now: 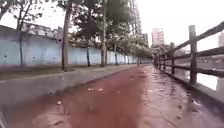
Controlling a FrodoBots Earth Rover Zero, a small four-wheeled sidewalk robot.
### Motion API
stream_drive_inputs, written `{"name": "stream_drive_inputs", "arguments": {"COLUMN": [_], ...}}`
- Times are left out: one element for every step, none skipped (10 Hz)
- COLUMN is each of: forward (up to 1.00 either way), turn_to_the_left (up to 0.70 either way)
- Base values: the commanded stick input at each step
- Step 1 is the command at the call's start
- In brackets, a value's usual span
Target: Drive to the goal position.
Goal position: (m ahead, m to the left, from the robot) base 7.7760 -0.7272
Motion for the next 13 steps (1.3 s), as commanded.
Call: {"name": "stream_drive_inputs", "arguments": {"forward": [1.0,1.0,1.0,1.0,1.0,1.0,1.0,1.0,1.0,1.0,1.0,1.0,1.0], "turn_to_the_left": [-0.4,-0.4,-0.4,-0.36,-0.26,-0.12,0.0,0.0,0.0,0.0,0.0,0.0,0.0]}}
